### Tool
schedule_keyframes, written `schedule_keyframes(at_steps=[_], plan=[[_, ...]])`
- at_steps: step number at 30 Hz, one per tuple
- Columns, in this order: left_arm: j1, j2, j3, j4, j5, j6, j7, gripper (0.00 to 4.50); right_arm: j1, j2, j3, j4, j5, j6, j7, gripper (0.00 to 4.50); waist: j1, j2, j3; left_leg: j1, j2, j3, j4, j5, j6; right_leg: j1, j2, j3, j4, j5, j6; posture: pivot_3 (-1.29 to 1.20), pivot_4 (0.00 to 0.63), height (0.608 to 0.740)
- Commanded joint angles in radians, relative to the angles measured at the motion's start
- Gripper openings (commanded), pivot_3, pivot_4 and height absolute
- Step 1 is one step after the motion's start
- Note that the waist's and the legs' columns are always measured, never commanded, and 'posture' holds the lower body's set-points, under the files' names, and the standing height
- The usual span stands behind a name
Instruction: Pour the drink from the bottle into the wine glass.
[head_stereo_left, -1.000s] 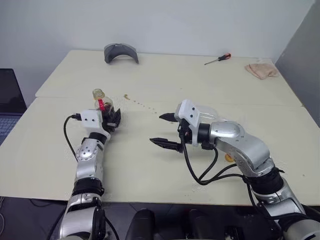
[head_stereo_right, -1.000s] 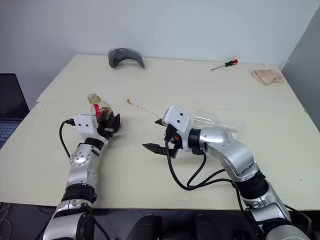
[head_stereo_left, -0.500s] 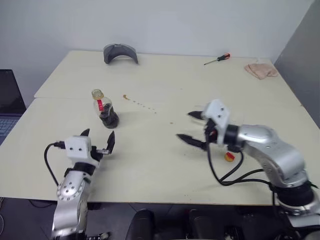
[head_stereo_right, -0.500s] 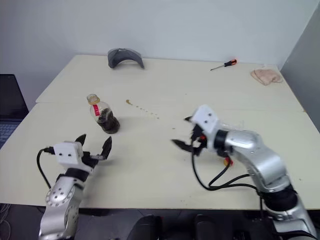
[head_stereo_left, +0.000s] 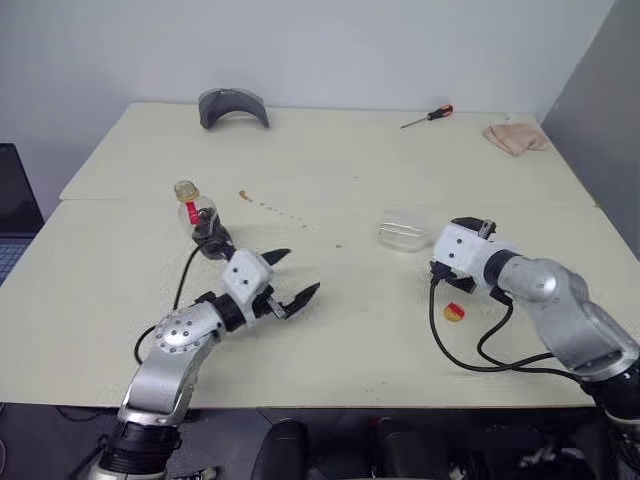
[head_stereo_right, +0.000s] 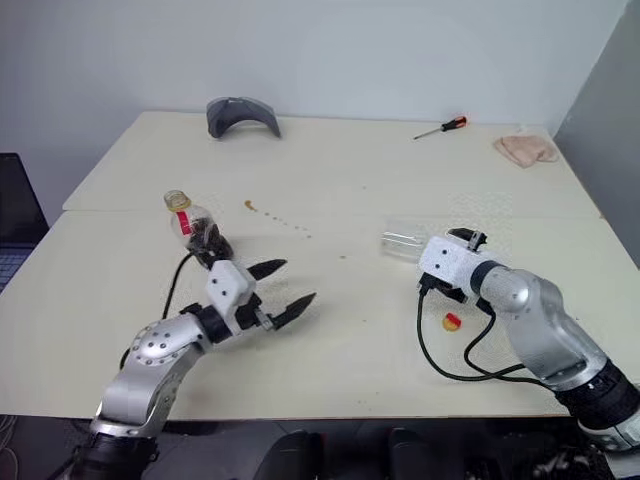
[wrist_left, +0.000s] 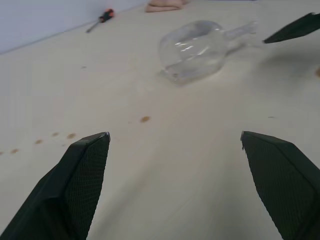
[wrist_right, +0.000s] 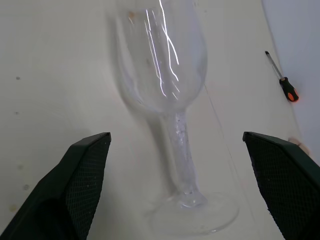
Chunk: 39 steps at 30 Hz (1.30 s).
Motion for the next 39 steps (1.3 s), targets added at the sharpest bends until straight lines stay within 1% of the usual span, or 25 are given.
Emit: schedule_keyframes(at_steps=[1,3,9,13,19,21,23,30,33,39], plan=[[-0.061,-0.021,-0.044,-0.004,-0.005,0.002,-0.035,4.49,-0.034,0.037,0.032,0.032,-0.138,-0.006,-0.059,4.50,0.000,0.000,0.000,0.000,0.000,0.000,0.000,0.000,0.000,0.000,0.000,0.000,0.000,0.000,0.000,0.00,0.150,0.740],[-0.087,-0.037,-0.058,0.005,-0.001,0.004,-0.035,4.49,-0.039,0.056,0.057,0.065,-0.212,-0.029,-0.080,4.50,0.001,0.000,0.000,0.000,0.000,0.000,0.000,0.000,0.000,0.000,0.000,0.001,0.000,0.000,0.000,0.00,0.150,0.740],[-0.142,-0.070,-0.082,0.040,0.014,-0.005,-0.041,4.49,-0.031,0.119,0.094,0.181,-0.349,-0.102,-0.119,4.50,0.001,0.000,0.000,0.000,0.000,0.001,0.001,0.000,0.000,0.000,0.000,0.001,0.000,0.000,0.000,0.00,0.150,0.740],[-0.162,-0.089,-0.090,0.052,0.022,-0.009,-0.040,4.49,-0.024,0.157,0.091,0.248,-0.397,-0.146,-0.143,4.50,0.001,0.000,0.000,0.000,0.000,0.001,0.001,0.000,0.000,0.000,0.000,0.001,0.000,0.000,0.000,0.00,0.150,0.740],[-0.175,-0.110,-0.098,0.062,0.034,-0.004,-0.037,4.49,-0.035,0.215,0.061,0.334,-0.429,-0.177,-0.167,4.50,-0.001,0.000,0.000,0.000,0.000,0.001,0.001,0.000,0.000,0.000,0.000,0.001,0.000,0.000,0.000,0.00,0.150,0.740],[-0.175,-0.115,-0.098,0.063,0.037,-0.005,-0.035,4.50,-0.034,0.223,0.061,0.365,-0.439,-0.192,-0.174,4.11,-0.001,0.000,0.000,0.000,0.000,0.000,0.001,0.000,0.000,0.000,0.000,0.001,0.000,0.000,0.000,0.00,0.150,0.740],[-0.175,-0.119,-0.100,0.062,0.039,-0.005,-0.031,4.50,-0.034,0.230,0.057,0.387,-0.445,-0.205,-0.179,3.57,-0.001,0.000,0.000,0.000,-0.001,0.001,0.001,0.000,0.000,0.001,0.000,0.001,0.000,0.000,0.000,0.00,0.150,0.740],[-0.167,-0.124,-0.103,0.050,0.036,0.006,-0.025,4.50,-0.027,0.254,0.033,0.390,-0.448,-0.222,-0.158,1.07,-0.001,0.000,0.000,0.000,0.000,0.000,0.001,0.000,0.000,0.000,0.000,0.001,0.000,0.000,0.000,0.00,0.150,0.740],[-0.165,-0.126,-0.104,0.047,0.037,0.010,-0.023,4.50,-0.035,0.267,0.031,0.414,-0.453,-0.235,-0.159,0.12,-0.002,0.000,0.000,0.000,0.000,0.000,0.001,0.000,0.000,0.001,0.000,0.001,0.000,0.000,0.000,0.00,0.150,0.740],[-0.158,-0.124,-0.096,0.038,0.034,0.019,-0.012,4.50,-0.078,0.284,-0.010,0.439,-0.443,-0.263,-0.169,0.11,-0.008,0.000,0.000,0.000,0.000,0.000,0.001,0.000,0.000,0.001,0.000,0.001,0.001,0.000,0.000,0.00,0.150,0.740]])
